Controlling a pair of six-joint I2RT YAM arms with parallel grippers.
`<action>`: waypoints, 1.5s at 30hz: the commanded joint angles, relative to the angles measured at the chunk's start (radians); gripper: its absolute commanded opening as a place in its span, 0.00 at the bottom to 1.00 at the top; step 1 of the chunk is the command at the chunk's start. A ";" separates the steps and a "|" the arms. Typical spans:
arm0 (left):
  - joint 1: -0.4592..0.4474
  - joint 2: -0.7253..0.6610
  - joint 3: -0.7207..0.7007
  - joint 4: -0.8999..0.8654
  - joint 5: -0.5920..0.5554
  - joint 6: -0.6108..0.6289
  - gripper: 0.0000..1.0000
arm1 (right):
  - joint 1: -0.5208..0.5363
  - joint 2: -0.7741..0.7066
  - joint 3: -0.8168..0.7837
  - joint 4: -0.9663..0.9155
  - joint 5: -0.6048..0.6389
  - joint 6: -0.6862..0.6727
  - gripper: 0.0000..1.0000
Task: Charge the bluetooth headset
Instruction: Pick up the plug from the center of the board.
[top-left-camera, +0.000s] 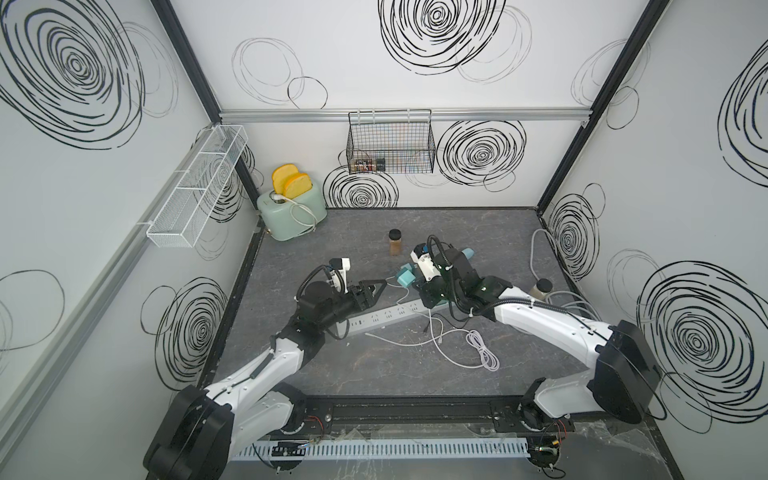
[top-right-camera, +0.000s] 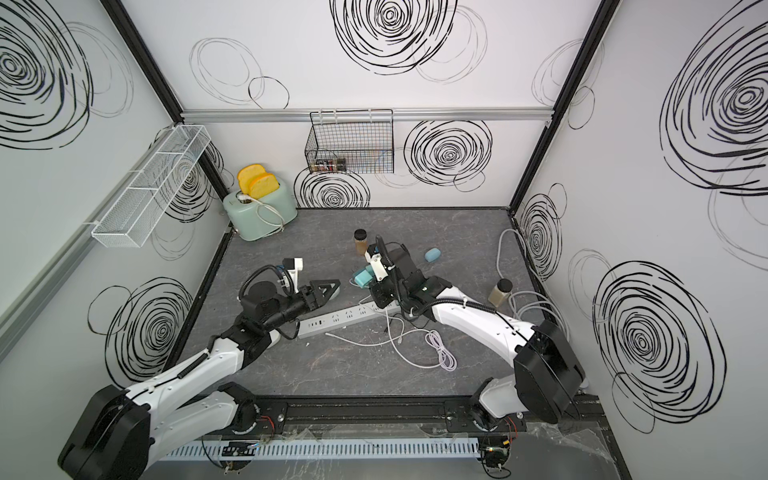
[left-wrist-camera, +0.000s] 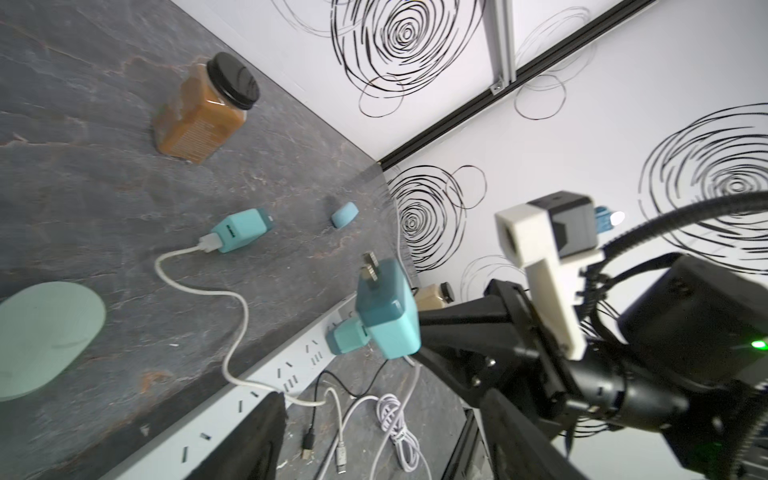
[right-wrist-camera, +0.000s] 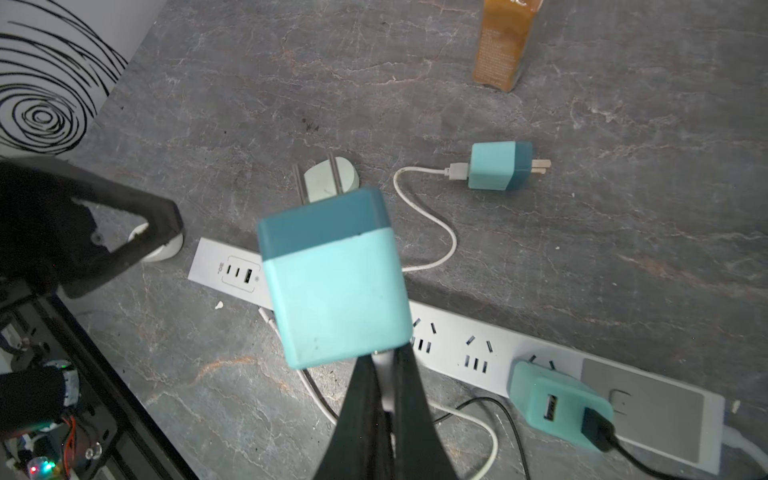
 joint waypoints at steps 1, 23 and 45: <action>0.001 0.002 0.058 0.064 0.075 -0.096 0.80 | -0.005 -0.058 -0.044 0.114 -0.051 -0.111 0.00; -0.070 0.125 0.214 -0.150 0.146 0.013 0.67 | 0.000 -0.149 -0.146 0.259 -0.208 -0.210 0.00; -0.058 0.170 0.160 0.171 0.094 -0.090 0.24 | -0.078 -0.233 -0.139 0.257 -0.294 0.139 0.57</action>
